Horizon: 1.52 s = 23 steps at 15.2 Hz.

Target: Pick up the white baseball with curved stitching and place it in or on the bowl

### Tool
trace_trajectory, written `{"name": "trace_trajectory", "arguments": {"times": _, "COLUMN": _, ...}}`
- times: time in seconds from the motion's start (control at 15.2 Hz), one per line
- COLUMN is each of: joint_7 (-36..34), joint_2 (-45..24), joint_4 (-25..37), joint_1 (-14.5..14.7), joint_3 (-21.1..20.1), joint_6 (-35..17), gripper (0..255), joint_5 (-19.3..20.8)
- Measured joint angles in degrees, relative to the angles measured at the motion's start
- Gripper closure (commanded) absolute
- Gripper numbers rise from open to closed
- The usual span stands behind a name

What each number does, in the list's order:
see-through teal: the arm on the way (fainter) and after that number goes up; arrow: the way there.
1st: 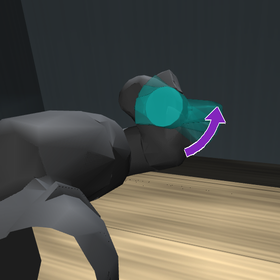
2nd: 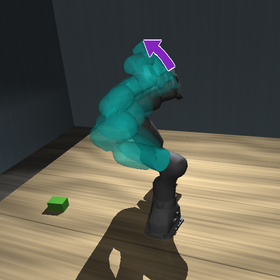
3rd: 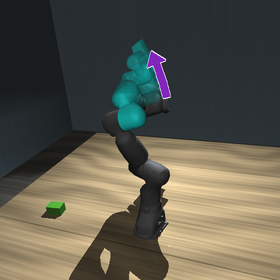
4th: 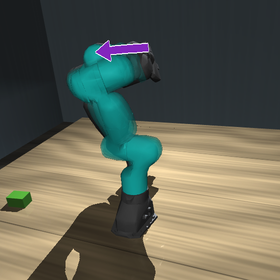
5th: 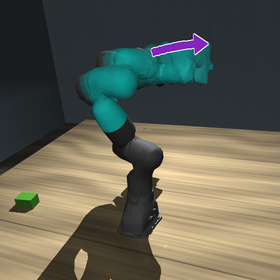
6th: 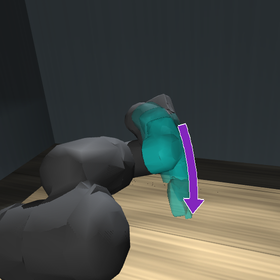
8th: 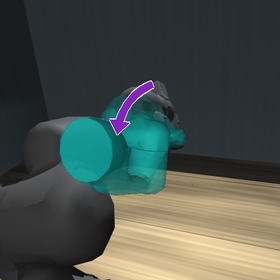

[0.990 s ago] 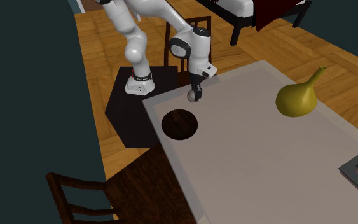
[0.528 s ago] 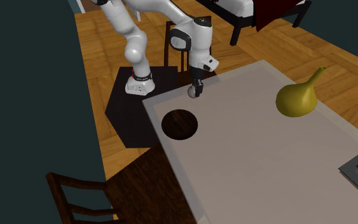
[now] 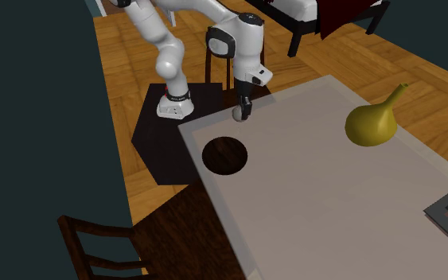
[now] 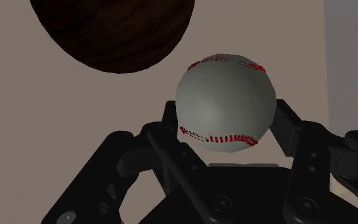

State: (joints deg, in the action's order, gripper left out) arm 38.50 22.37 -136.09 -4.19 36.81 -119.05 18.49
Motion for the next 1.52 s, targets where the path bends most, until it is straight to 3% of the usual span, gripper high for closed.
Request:
{"name": "trace_trajectory", "arguments": {"times": 0.73, "joint_7": 18.6, "joint_2": -8.2, "joint_4": 9.4, "joint_1": -1.8, "joint_3": 14.0, "joint_6": -0.9, "gripper": 255, "joint_5": -3.4}}
{"name": "trace_trajectory", "arguments": {"times": 1.52, "joint_7": 23.4, "joint_2": -15.1, "joint_4": 5.2, "joint_1": -0.5, "joint_3": 18.5, "joint_6": -10.5, "gripper": 255, "joint_5": -8.2}}
